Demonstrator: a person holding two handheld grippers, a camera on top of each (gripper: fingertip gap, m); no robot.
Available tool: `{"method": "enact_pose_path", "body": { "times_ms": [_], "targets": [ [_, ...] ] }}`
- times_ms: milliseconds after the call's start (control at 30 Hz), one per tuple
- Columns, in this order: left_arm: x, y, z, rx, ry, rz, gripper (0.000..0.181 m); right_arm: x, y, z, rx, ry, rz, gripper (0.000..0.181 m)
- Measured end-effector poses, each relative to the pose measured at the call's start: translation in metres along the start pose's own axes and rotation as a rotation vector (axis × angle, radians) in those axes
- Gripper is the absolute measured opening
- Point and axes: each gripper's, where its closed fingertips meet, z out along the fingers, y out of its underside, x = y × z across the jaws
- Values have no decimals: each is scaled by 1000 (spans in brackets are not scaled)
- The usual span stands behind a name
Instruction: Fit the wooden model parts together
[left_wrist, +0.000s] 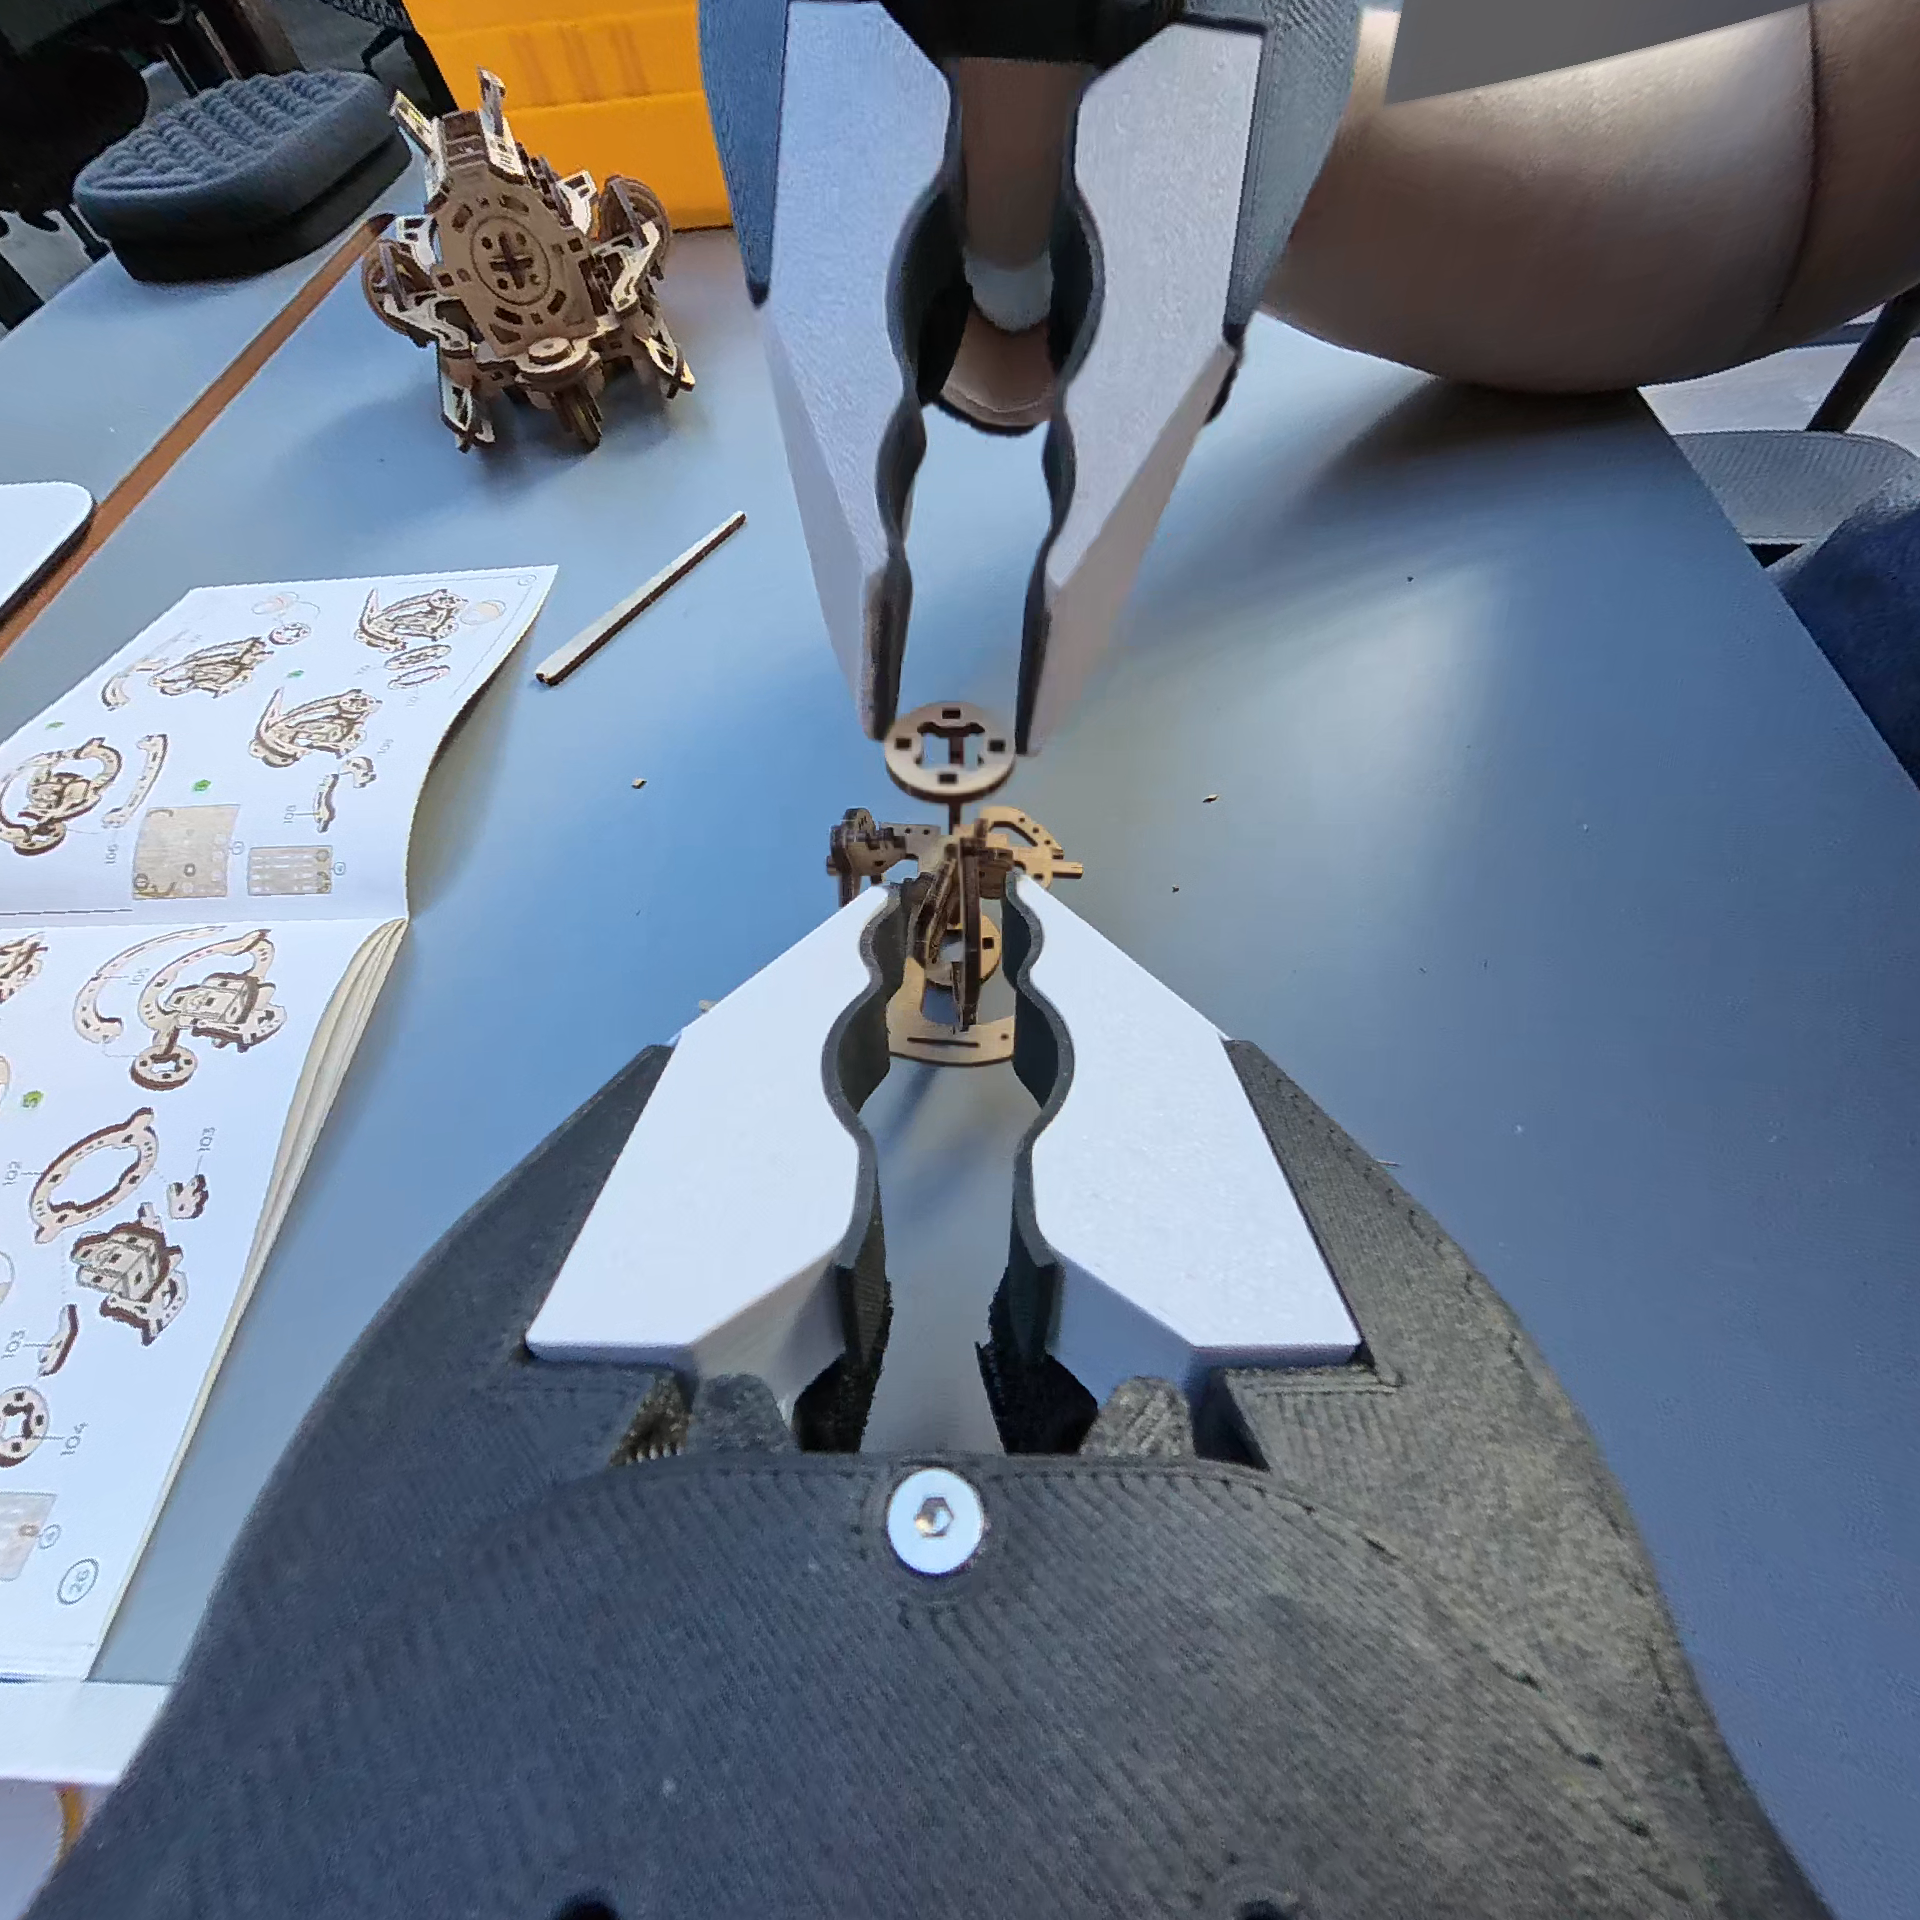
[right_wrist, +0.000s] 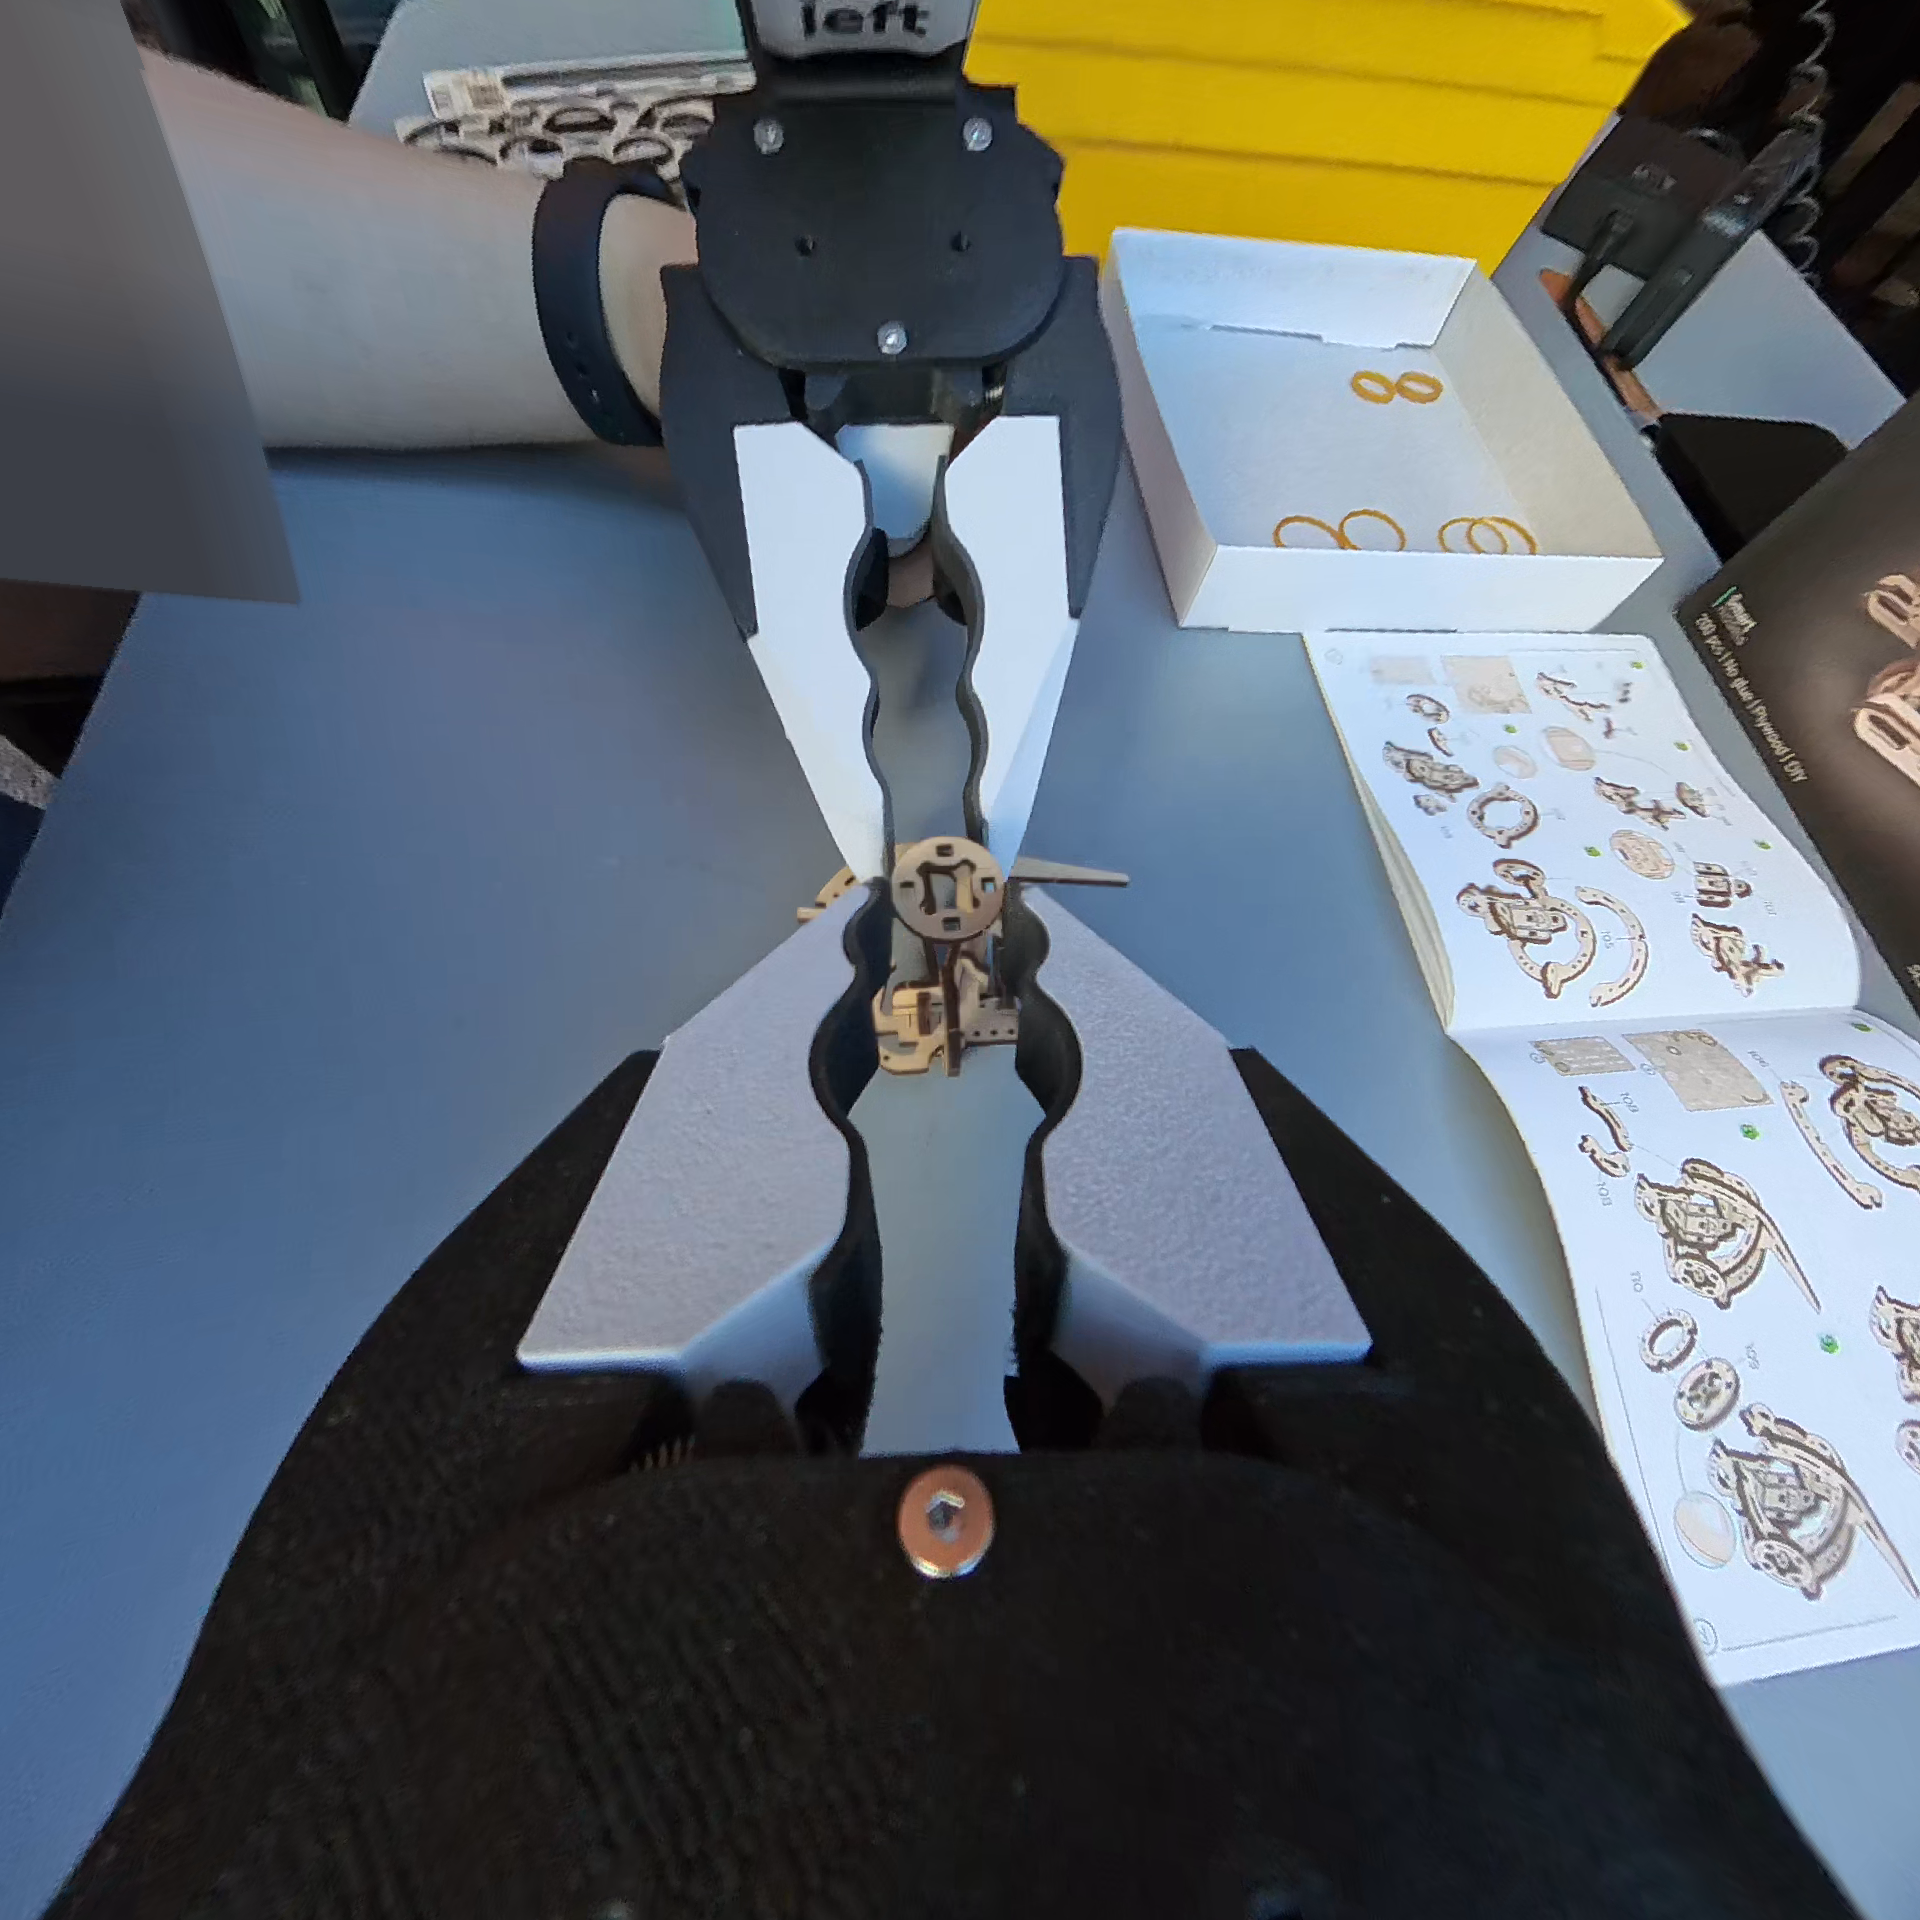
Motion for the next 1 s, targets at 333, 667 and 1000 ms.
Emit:
{"method": "enact_pose_path", "body": {
  "times_ms": [333,667,1000],
  "targets": [
    [-6,-2,-9,5,-25,1,16,17,6,-23,39,19,55,20],
    [0,3,-3,-45,-10,11,9,-1,5,-1,10,-9,17,20],
    [3,-1,1,-12,15,-6,1,-5,10,7,-26,-13,6,20]
  ]
}}
